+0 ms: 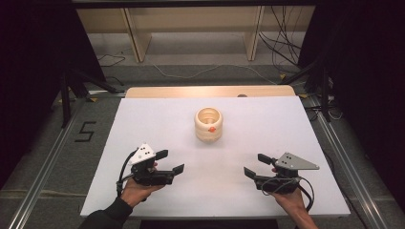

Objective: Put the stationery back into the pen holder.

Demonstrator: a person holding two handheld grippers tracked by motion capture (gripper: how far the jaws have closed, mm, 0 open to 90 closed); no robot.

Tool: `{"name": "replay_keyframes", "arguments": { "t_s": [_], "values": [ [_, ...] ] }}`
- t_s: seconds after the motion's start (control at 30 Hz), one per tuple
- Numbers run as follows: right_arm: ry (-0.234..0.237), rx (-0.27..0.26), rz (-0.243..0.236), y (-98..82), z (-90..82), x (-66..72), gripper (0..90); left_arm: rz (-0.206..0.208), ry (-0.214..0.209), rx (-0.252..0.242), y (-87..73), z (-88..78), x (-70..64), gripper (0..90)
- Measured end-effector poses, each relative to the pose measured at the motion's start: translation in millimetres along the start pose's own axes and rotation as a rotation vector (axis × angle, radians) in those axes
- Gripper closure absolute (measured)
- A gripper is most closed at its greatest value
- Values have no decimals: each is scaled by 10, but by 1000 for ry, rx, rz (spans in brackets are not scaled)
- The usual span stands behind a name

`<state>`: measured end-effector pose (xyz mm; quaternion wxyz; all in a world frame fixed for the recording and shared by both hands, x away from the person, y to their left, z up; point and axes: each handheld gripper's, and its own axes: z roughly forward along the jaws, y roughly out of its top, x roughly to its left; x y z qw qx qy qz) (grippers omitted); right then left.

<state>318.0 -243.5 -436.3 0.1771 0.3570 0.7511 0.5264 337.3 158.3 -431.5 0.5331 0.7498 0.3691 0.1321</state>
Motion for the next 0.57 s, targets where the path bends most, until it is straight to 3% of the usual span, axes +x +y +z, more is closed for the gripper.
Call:
{"name": "replay_keyframes", "arguments": {
  "t_s": [0.57],
  "values": [
    [-1,-1,10,0,-3,-15,269,-12,1,-21,12,-4,23,159]
  ]
}}
